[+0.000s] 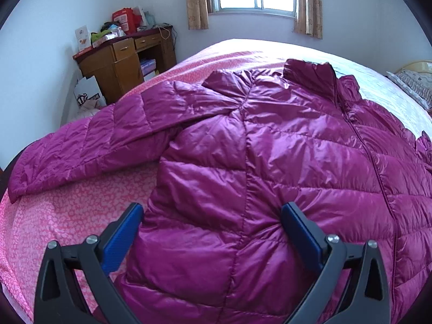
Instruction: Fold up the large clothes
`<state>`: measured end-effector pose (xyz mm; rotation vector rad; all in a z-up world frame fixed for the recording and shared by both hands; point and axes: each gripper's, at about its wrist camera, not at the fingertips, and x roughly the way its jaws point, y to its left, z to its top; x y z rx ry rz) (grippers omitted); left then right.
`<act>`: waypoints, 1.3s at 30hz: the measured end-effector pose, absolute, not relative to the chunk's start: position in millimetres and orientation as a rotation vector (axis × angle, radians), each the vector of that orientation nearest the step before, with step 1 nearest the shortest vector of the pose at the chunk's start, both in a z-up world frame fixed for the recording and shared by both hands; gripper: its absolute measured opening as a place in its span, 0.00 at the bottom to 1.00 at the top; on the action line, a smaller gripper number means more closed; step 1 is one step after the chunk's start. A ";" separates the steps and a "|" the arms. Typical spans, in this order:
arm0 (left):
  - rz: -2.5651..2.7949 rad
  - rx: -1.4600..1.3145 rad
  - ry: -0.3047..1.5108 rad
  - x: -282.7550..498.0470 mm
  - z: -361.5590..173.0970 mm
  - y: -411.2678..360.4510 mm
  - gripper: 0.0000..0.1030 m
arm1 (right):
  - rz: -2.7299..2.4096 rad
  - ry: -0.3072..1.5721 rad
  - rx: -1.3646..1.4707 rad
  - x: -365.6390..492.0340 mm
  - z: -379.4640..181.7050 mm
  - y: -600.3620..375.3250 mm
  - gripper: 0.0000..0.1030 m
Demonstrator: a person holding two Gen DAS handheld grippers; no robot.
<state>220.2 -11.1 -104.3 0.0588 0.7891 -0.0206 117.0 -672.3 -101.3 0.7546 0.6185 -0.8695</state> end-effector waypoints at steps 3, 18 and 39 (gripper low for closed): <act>-0.051 0.004 0.809 223.4 -105.9 -4.0 1.00 | -0.801 0.639 0.726 118.7 -100.7 -677.1 0.17; -0.069 -0.020 0.788 225.8 -105.8 -3.7 1.00 | -0.199 0.405 0.348 151.3 62.1 -453.3 0.10; -0.105 -0.056 0.758 220.6 -104.5 5.3 1.00 | 0.552 0.758 0.423 324.5 -80.5 -200.5 0.11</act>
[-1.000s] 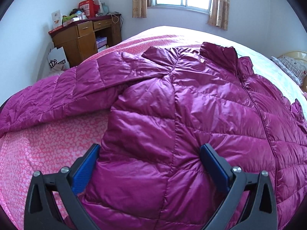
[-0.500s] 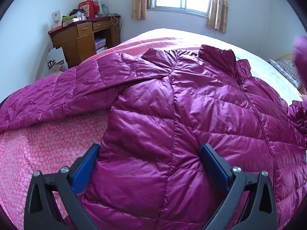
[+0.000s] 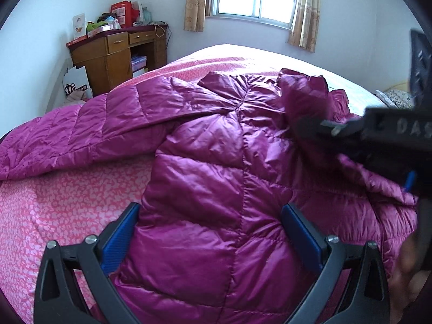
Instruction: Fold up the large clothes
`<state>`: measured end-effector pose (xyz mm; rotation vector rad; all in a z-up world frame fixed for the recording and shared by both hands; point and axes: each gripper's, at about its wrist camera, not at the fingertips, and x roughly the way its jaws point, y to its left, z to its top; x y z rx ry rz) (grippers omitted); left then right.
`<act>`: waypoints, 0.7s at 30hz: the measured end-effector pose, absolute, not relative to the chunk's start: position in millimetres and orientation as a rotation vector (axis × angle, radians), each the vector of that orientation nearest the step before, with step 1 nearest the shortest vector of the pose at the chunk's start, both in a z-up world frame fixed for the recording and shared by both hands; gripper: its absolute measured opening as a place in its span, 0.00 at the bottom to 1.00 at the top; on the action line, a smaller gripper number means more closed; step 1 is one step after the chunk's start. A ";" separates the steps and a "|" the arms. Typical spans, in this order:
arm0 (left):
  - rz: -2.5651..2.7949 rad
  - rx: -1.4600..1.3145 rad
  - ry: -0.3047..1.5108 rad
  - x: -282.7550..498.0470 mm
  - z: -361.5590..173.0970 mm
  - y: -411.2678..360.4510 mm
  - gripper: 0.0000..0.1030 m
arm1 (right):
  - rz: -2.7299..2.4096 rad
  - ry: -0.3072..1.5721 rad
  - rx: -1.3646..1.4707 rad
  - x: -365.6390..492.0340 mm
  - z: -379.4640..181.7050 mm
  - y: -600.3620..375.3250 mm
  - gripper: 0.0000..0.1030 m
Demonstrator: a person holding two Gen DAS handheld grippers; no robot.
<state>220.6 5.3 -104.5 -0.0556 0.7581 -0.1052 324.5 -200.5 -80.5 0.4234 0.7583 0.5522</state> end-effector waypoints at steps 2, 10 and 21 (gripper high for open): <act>-0.105 -0.054 0.758 220.2 -104.6 5.2 1.00 | 0.579 0.858 0.433 332.1 -96.6 -187.8 0.13; -0.104 -0.052 0.759 219.8 -104.3 4.5 1.00 | 0.670 0.883 0.536 328.5 -91.6 -198.4 0.59; -0.102 -0.048 0.759 219.9 -104.3 4.6 1.00 | 0.241 0.666 0.260 263.5 -48.2 -282.4 0.45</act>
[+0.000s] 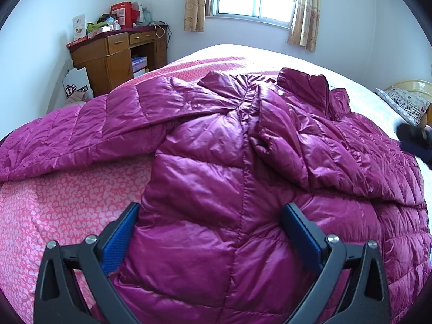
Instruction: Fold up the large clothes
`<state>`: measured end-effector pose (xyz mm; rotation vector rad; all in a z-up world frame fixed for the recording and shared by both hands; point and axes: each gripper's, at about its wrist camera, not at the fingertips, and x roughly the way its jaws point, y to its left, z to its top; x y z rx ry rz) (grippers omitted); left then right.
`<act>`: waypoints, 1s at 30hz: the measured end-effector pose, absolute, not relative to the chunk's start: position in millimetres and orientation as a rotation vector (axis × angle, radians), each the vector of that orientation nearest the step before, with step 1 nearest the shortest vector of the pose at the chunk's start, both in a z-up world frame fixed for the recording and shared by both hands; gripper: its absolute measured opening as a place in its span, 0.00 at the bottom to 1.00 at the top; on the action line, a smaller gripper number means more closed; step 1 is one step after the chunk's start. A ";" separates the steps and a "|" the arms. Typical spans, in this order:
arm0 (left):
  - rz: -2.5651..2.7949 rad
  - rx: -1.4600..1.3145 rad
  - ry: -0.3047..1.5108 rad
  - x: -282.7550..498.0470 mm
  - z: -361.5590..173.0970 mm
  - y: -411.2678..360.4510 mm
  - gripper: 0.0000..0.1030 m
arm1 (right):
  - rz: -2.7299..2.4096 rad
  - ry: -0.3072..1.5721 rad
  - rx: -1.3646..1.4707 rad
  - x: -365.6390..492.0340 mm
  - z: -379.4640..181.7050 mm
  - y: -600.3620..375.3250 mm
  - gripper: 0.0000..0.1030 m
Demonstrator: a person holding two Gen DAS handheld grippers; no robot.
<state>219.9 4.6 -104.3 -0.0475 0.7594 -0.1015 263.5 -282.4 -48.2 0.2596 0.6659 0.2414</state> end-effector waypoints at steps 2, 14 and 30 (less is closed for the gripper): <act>-0.100 -0.045 0.760 219.8 -104.6 4.1 1.00 | 0.153 0.684 0.245 256.5 -56.4 -312.0 0.45; -0.083 -0.022 0.772 222.9 -105.9 0.8 1.00 | 0.022 0.733 0.252 242.2 -108.4 -361.8 0.47; 0.295 -0.461 0.609 202.2 -34.9 182.8 1.00 | 0.110 0.693 0.349 240.5 -108.7 -366.8 0.57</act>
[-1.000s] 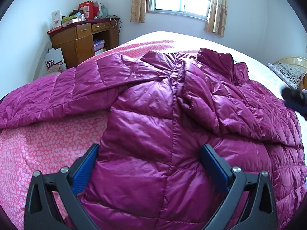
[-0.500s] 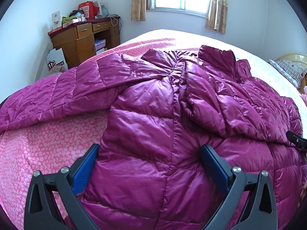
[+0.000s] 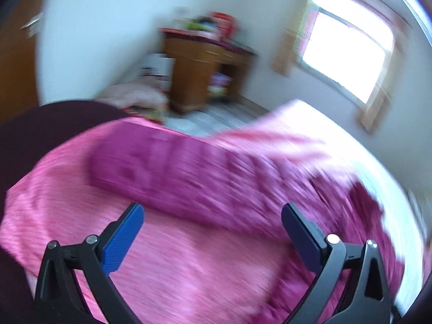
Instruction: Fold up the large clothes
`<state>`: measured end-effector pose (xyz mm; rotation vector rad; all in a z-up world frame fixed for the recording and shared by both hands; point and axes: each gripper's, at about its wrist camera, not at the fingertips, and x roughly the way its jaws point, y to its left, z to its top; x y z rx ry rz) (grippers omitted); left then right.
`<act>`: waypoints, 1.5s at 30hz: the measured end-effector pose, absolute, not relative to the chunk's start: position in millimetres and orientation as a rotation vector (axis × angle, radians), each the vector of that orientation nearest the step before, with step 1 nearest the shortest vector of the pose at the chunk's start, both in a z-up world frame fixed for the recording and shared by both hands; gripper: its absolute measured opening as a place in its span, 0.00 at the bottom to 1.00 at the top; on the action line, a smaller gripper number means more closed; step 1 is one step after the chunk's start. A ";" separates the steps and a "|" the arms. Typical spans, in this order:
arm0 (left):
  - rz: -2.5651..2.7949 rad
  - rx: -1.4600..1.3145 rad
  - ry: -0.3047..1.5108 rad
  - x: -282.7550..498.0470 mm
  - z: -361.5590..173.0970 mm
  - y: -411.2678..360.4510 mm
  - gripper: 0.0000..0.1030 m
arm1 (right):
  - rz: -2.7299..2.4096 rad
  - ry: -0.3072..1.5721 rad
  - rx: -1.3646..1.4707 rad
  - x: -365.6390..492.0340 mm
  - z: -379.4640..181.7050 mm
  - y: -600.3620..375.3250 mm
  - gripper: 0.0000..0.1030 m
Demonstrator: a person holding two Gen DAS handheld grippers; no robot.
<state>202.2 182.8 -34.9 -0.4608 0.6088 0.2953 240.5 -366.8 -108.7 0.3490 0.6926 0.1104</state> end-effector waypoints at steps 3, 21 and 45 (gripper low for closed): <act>0.415 -0.565 0.646 209.6 -45.3 227.1 1.00 | 0.113 0.692 0.352 240.6 -108.7 -367.0 0.57; 0.497 -0.696 0.744 247.0 -88.0 270.0 0.59 | 0.119 0.688 0.355 239.8 -109.2 -367.7 0.57; 0.519 -0.642 0.731 249.0 -90.9 264.0 0.59 | 0.254 0.673 0.049 269.1 -55.9 -228.9 0.48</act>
